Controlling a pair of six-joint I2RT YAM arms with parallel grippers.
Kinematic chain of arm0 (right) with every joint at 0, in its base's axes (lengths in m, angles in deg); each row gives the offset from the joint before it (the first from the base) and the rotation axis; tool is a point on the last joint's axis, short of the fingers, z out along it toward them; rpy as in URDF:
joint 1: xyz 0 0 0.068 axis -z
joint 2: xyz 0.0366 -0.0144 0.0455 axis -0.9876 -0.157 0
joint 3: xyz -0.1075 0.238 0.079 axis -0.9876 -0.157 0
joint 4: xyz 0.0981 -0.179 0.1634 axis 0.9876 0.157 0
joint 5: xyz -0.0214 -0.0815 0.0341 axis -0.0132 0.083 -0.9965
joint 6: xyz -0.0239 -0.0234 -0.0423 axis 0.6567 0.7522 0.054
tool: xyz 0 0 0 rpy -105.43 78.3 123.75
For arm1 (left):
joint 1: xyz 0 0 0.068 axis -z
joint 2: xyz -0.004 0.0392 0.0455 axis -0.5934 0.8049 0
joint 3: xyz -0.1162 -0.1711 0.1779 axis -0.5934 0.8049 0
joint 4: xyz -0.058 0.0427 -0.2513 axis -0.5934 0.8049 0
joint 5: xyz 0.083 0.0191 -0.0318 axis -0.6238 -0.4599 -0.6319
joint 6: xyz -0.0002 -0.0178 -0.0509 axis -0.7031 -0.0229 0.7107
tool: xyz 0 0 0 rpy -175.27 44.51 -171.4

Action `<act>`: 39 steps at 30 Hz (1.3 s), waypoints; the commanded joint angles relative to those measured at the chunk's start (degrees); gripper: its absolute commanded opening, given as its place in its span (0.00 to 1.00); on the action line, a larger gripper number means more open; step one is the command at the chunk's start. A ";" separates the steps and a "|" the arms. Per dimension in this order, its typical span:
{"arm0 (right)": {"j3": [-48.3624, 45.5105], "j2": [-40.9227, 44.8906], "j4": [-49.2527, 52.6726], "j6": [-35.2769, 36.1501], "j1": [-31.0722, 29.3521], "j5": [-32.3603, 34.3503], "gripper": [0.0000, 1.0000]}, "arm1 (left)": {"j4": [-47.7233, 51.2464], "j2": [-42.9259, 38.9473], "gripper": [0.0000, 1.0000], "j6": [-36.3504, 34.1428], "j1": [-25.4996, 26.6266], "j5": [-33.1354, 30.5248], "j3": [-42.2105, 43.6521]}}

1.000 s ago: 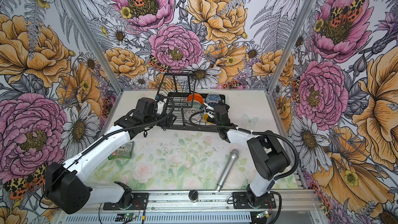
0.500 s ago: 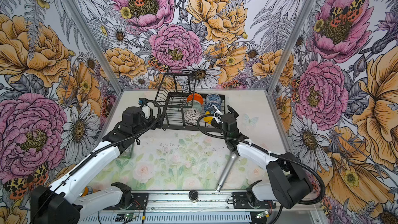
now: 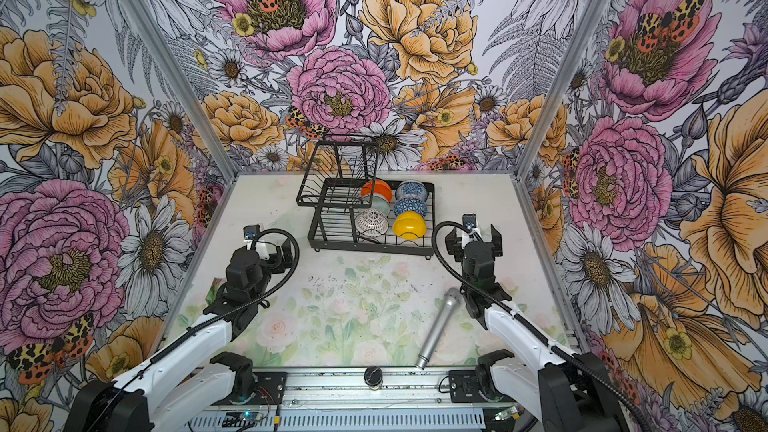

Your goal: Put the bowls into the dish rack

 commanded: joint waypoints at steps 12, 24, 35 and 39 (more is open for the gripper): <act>-0.90 -15.12 -16.18 -11.30 10.11 -8.96 0.99 | -26.92 17.70 0.99 -2.08 -11.15 5.83 1.37; 1.54 -27.08 -23.99 -10.82 12.28 -11.91 0.99 | -38.45 34.79 0.99 -3.25 -14.89 11.23 -3.09; 1.16 -27.40 -25.24 -10.49 12.36 -11.93 1.00 | -39.03 35.01 0.99 -3.63 -14.31 10.13 -3.03; 1.15 -27.34 -25.14 -10.58 12.36 -11.95 1.00 | -38.89 35.00 0.99 -3.71 -14.23 10.03 -3.05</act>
